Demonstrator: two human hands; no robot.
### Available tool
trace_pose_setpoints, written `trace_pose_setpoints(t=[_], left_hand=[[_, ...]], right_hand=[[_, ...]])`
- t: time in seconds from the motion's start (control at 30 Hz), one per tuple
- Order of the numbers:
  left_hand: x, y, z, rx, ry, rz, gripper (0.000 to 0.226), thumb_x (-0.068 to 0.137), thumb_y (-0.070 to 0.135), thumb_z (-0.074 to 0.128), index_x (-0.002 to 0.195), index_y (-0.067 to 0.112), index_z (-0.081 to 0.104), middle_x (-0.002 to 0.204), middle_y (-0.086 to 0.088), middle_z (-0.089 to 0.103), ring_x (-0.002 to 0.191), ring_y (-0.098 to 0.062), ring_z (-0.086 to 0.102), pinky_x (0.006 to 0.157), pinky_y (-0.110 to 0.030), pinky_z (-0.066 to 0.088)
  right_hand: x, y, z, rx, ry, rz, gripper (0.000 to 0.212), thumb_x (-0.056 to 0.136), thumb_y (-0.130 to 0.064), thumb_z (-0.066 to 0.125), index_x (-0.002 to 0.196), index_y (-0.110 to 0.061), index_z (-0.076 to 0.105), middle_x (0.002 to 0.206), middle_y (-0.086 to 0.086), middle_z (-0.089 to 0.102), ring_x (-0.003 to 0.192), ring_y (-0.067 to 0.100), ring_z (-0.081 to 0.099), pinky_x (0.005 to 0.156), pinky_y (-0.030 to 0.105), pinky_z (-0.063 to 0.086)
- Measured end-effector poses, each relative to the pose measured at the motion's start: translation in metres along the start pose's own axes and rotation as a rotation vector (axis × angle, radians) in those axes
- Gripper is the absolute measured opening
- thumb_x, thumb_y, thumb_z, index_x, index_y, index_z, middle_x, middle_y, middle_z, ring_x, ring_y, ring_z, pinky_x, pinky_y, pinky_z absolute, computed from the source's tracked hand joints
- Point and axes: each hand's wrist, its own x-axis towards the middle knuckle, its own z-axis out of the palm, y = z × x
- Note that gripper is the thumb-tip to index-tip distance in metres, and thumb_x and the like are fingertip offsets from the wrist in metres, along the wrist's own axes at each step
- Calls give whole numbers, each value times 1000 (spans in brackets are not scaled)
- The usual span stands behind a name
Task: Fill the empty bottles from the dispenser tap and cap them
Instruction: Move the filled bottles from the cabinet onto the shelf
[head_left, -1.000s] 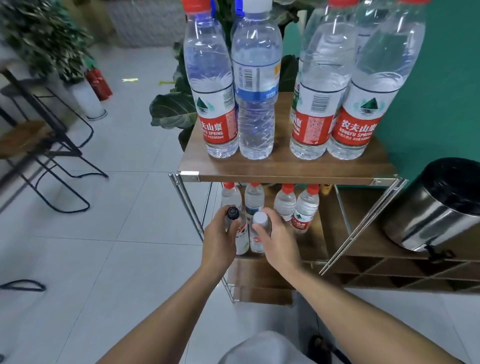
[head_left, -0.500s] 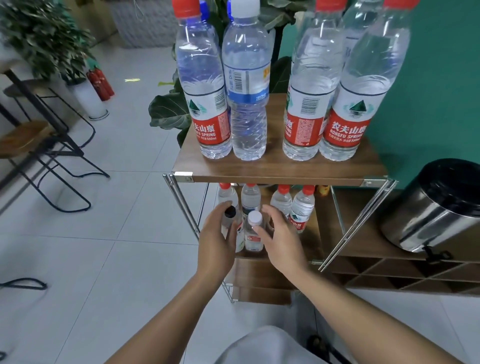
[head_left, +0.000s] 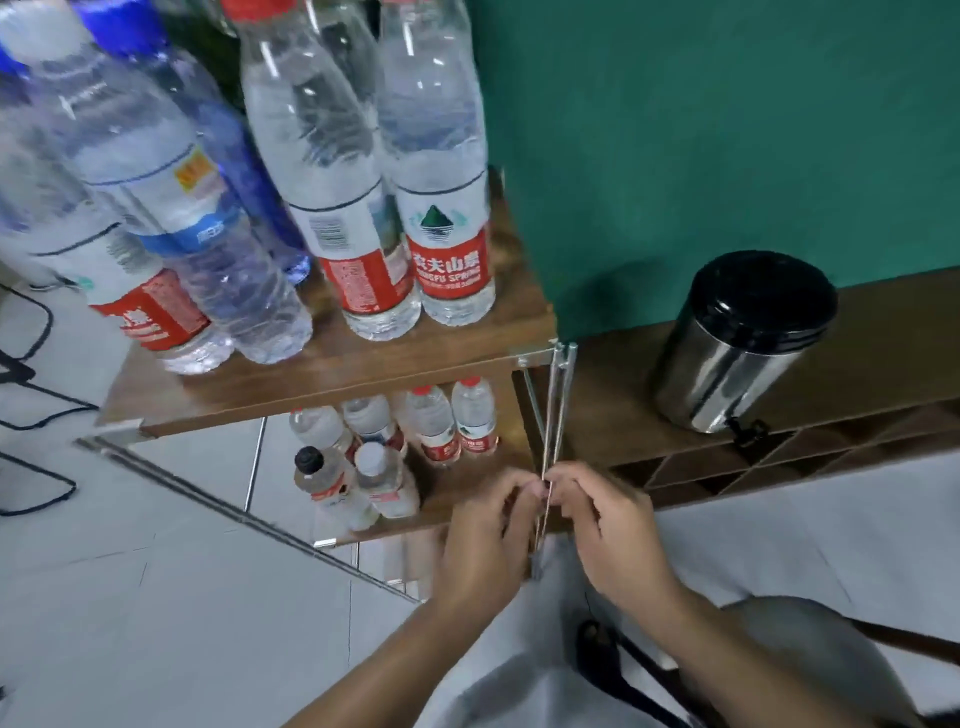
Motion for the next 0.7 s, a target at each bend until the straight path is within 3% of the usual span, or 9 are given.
trace_pose_setpoints(t=[0.07, 0.2, 0.3, 0.4, 0.53, 0.63, 0.7], left_hand=[[17, 16, 34, -136, -48, -72, 24, 117, 22, 57, 101, 24, 74, 89, 9, 75, 85, -9, 72, 79, -25, 53], [60, 33, 105, -292, -46, -199, 27, 117, 18, 57, 95, 16, 72, 86, -3, 74, 83, -20, 71, 83, -44, 58], [99, 24, 159, -308, 25, -305, 27, 117, 30, 58, 98, 22, 75, 90, -1, 77, 87, -17, 74, 83, -37, 59], [146, -3, 205, -252, 95, -405, 23, 115, 43, 57, 110, 30, 74, 100, 1, 78, 97, -21, 77, 92, -50, 64], [207, -40, 247, -379, 283, -562, 11, 115, 21, 60, 117, 18, 70, 104, 2, 76, 94, -12, 73, 78, -19, 59], [247, -77, 269, -251, 275, -639, 17, 113, 20, 61, 127, 29, 60, 114, 12, 69, 101, -7, 68, 81, -15, 57], [281, -103, 274, -169, 292, -667, 31, 113, 22, 63, 140, 33, 53, 119, 16, 65, 103, -4, 67, 87, -18, 57]], right_hand=[[2, 22, -26, -11, 47, 27, 25, 112, -40, 50, 122, -33, 73, 106, -24, 75, 96, -2, 73, 82, 20, 60], [25, 92, -60, -13, 34, 190, 24, 115, -37, 51, 128, -36, 71, 117, -21, 75, 107, 5, 73, 91, 36, 61], [57, 144, -77, 66, 3, 336, 21, 114, -27, 60, 123, -41, 71, 112, -28, 75, 107, -3, 71, 90, 27, 56], [99, 189, -84, 90, -59, 393, 28, 114, -23, 60, 117, -50, 67, 110, -36, 72, 107, -12, 67, 91, 16, 51], [165, 257, -63, 147, -171, 437, 30, 111, -15, 65, 134, -33, 71, 123, -24, 76, 116, -4, 71, 106, 31, 58], [206, 303, -25, 64, -169, 355, 43, 107, -14, 70, 149, -22, 65, 136, -8, 76, 128, 11, 71, 113, 37, 58], [229, 344, 7, -14, -177, 298, 34, 113, -23, 63, 146, -18, 67, 133, 8, 78, 123, 27, 75, 106, 46, 60]])
